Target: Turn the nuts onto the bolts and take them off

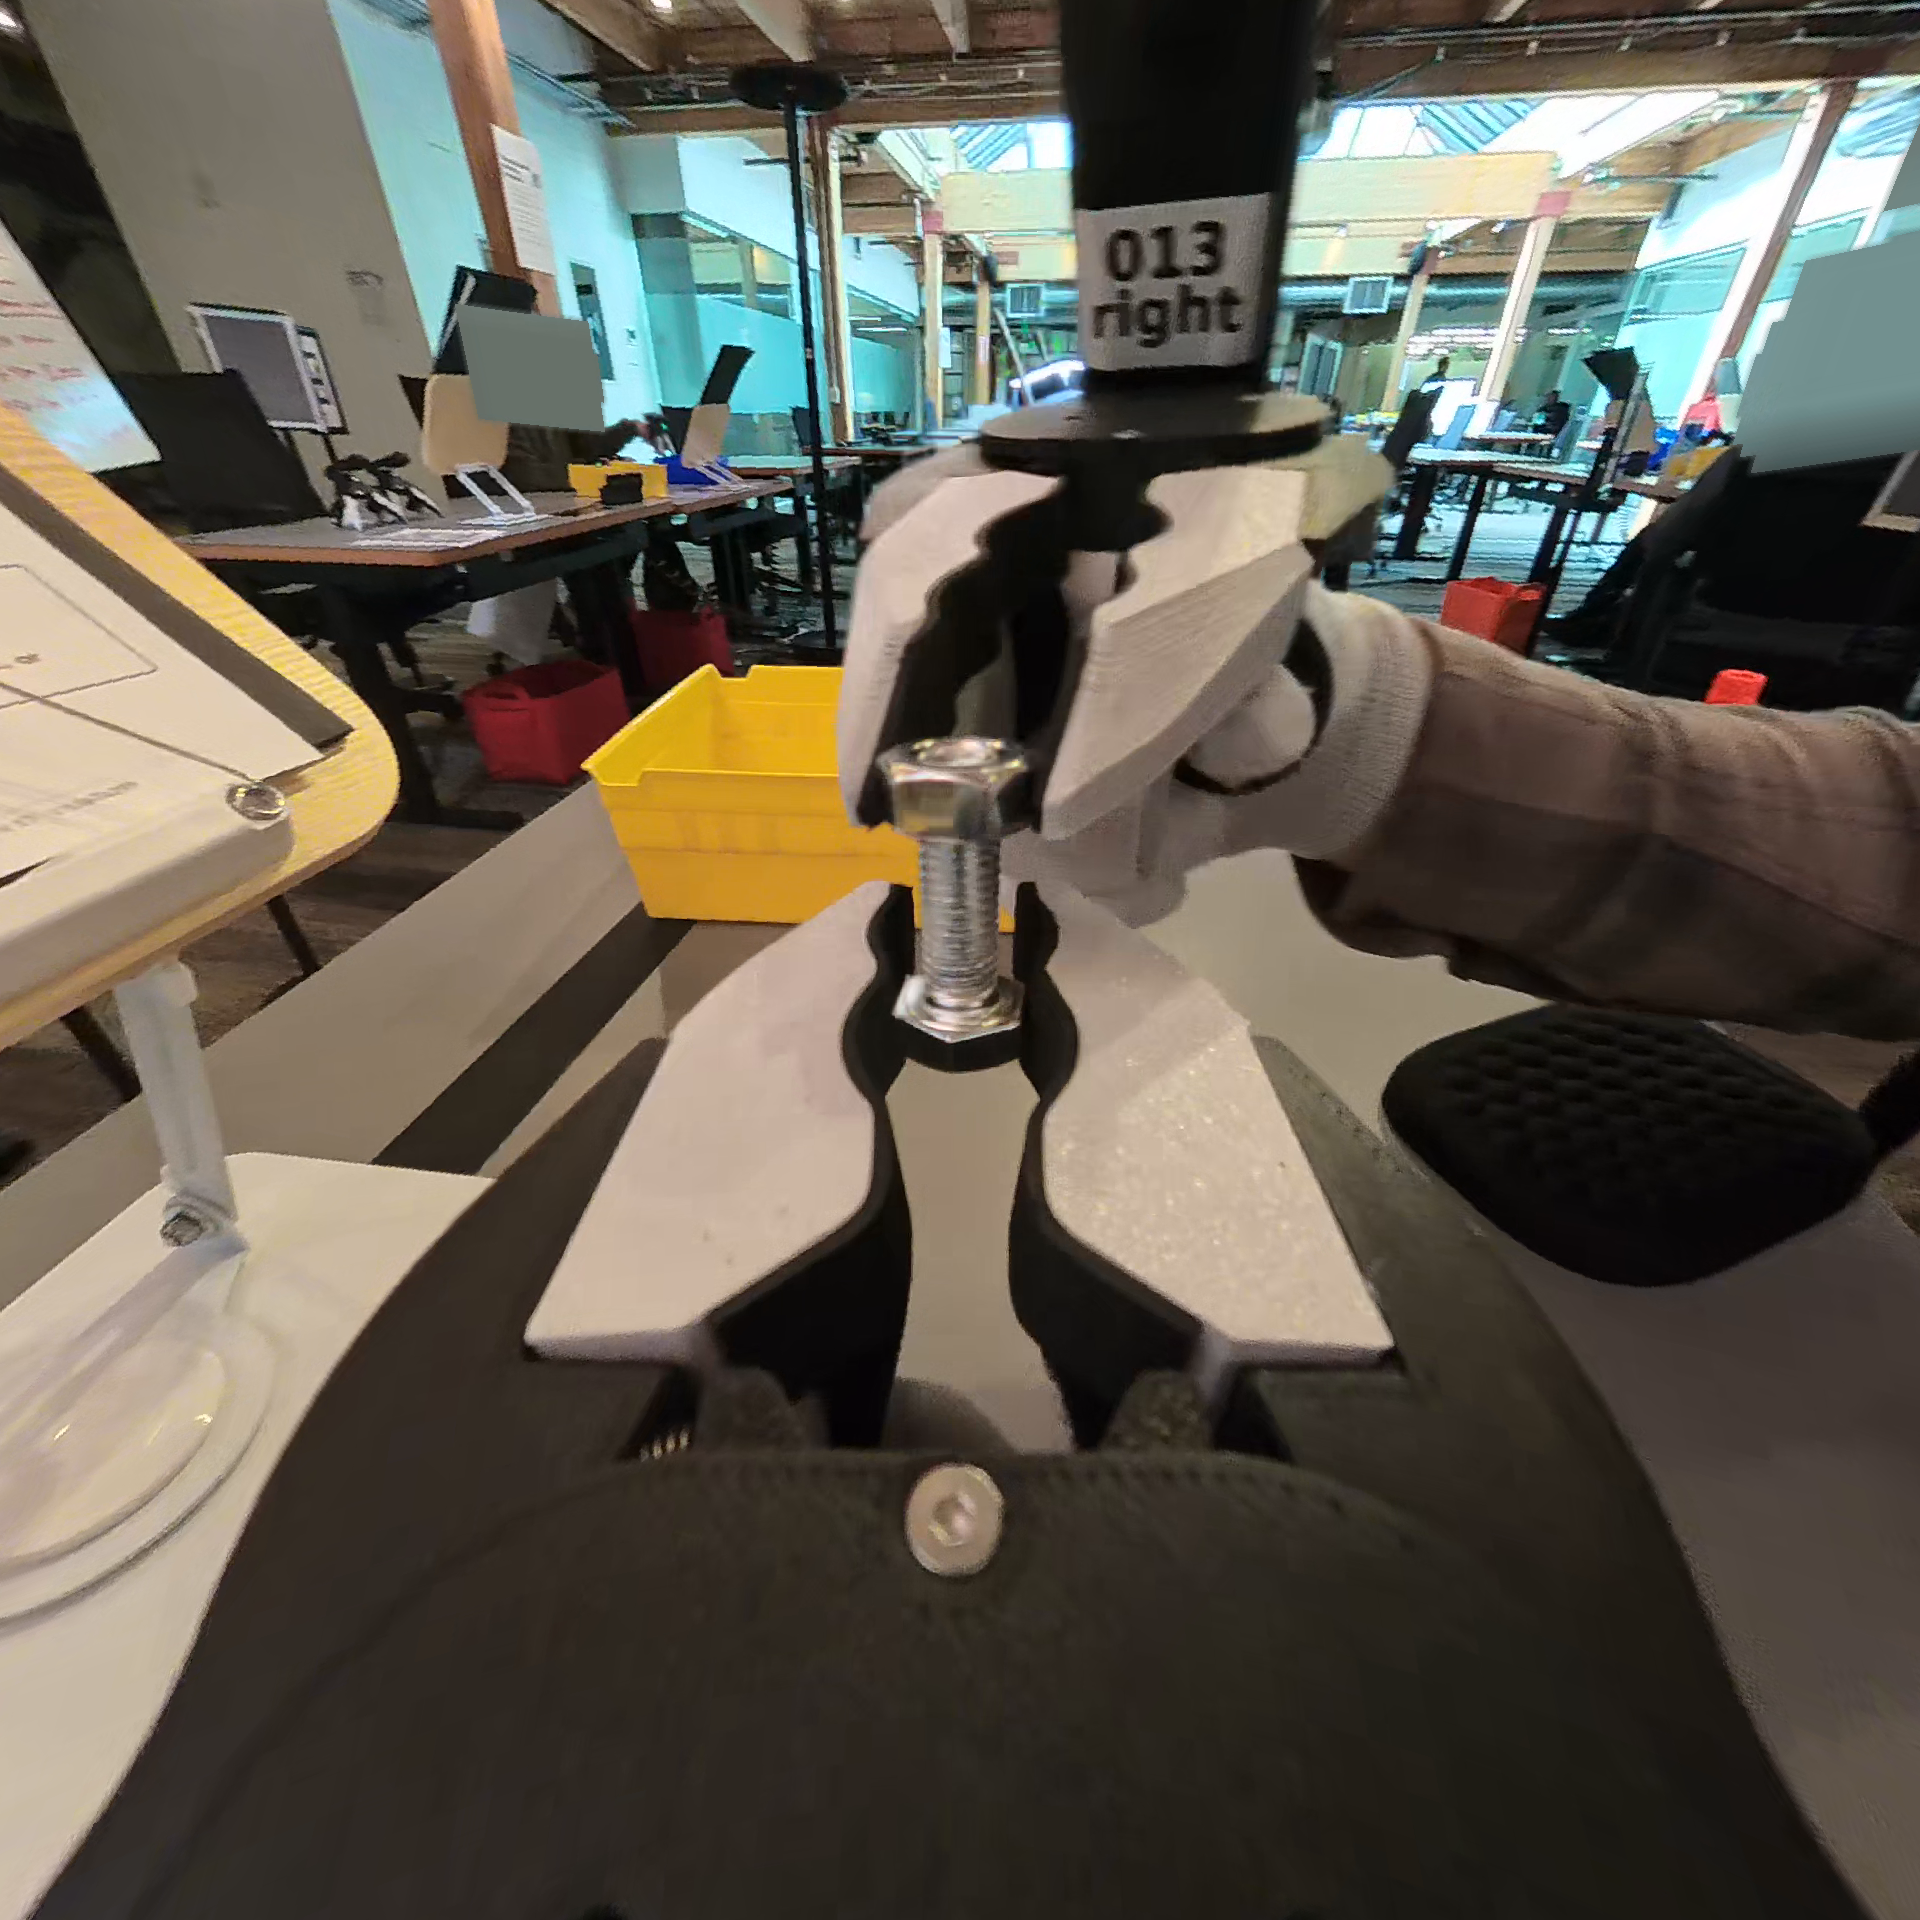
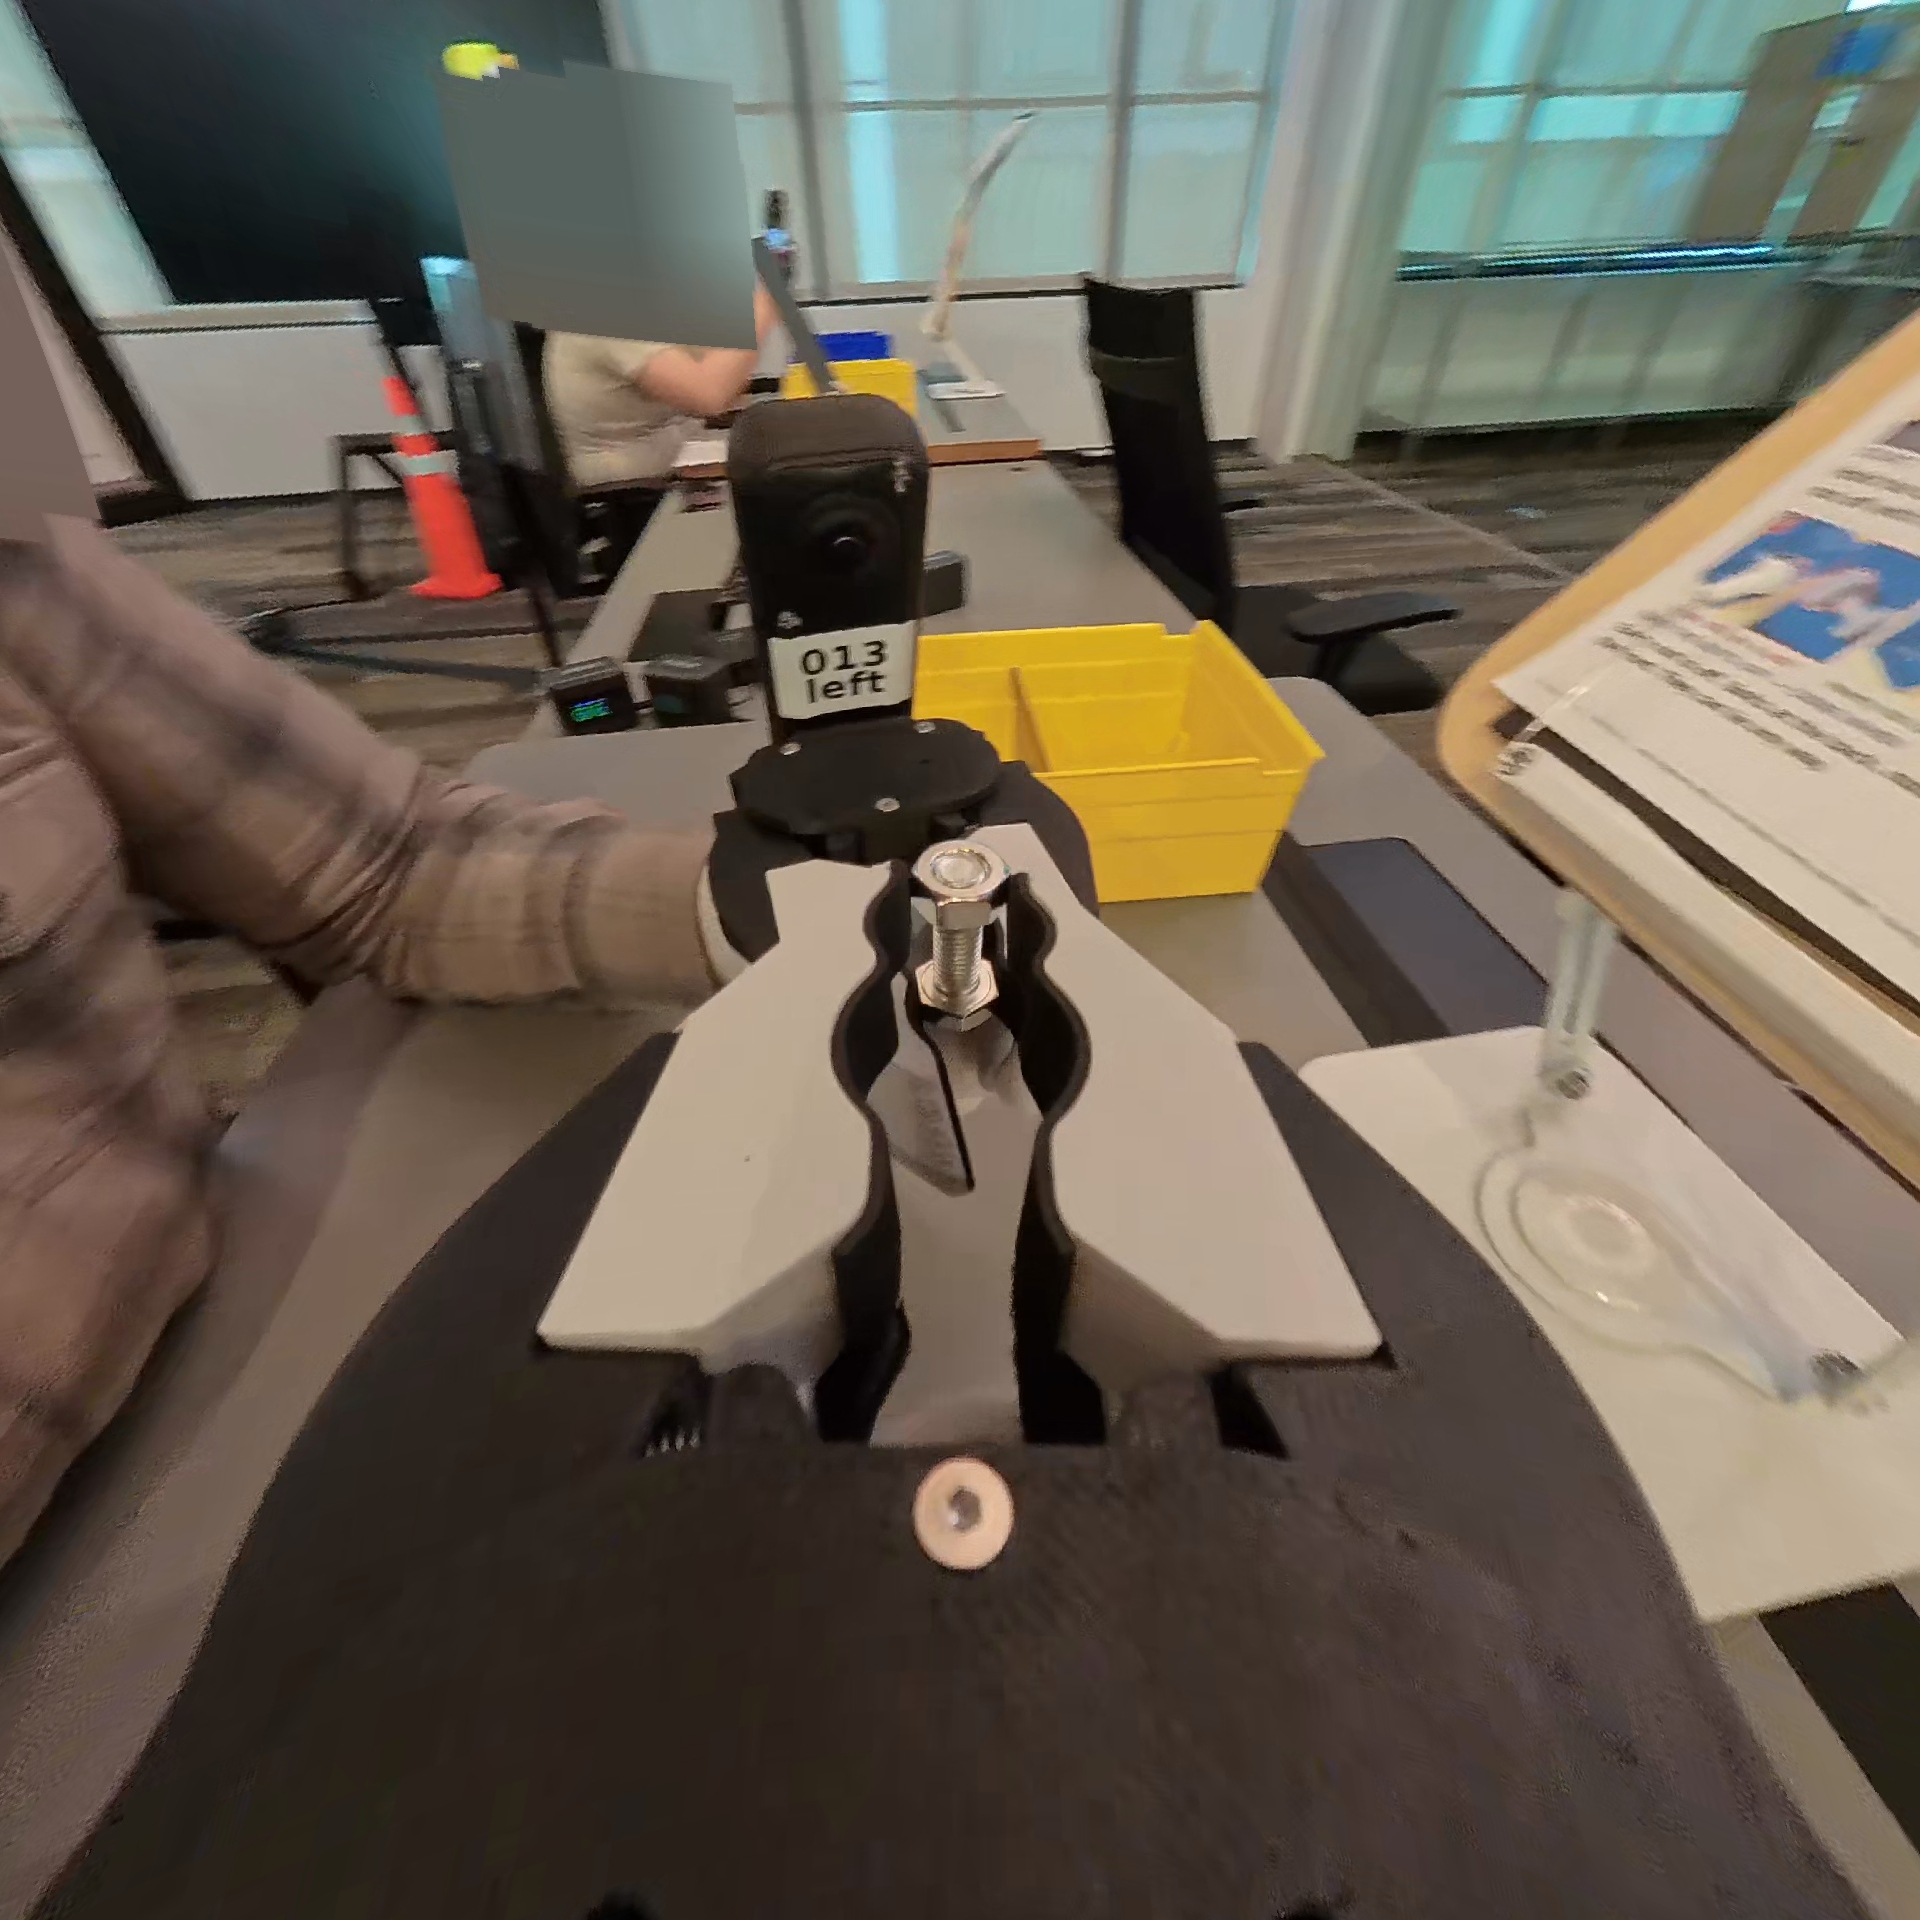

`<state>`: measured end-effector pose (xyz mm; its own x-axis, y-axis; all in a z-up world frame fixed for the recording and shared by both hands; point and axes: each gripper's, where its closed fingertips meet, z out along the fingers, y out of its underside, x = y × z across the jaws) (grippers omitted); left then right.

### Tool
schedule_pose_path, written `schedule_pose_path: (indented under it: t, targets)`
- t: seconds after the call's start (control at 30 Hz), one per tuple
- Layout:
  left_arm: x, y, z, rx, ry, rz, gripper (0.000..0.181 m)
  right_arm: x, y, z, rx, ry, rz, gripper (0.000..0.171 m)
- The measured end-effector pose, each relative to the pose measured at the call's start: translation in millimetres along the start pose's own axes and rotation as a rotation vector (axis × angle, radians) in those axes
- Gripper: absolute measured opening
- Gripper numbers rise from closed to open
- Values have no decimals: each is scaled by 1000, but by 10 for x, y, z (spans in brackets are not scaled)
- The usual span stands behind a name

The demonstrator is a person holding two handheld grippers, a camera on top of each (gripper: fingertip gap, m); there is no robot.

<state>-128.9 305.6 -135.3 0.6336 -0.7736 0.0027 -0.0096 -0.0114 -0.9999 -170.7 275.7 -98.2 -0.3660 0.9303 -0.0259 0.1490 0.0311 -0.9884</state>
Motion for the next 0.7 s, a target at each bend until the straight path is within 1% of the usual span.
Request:
schedule_pose_path:
  t: [0.2,0.53,0.63,0.7]
  targets:
    - [-97,6,29,14,-94,22,19,68,9,-4,35,284,19,16]
    - [-296,129,83,-7,-298,78,19,224,124,-28,89,839,31,17]
    - [-310,182,103,-7,-320,76,19,231,181,-25,76,962,20,17]
    - [-314,208,114,-16,-334,86,19,231,206,-29,74,1014,12,17]
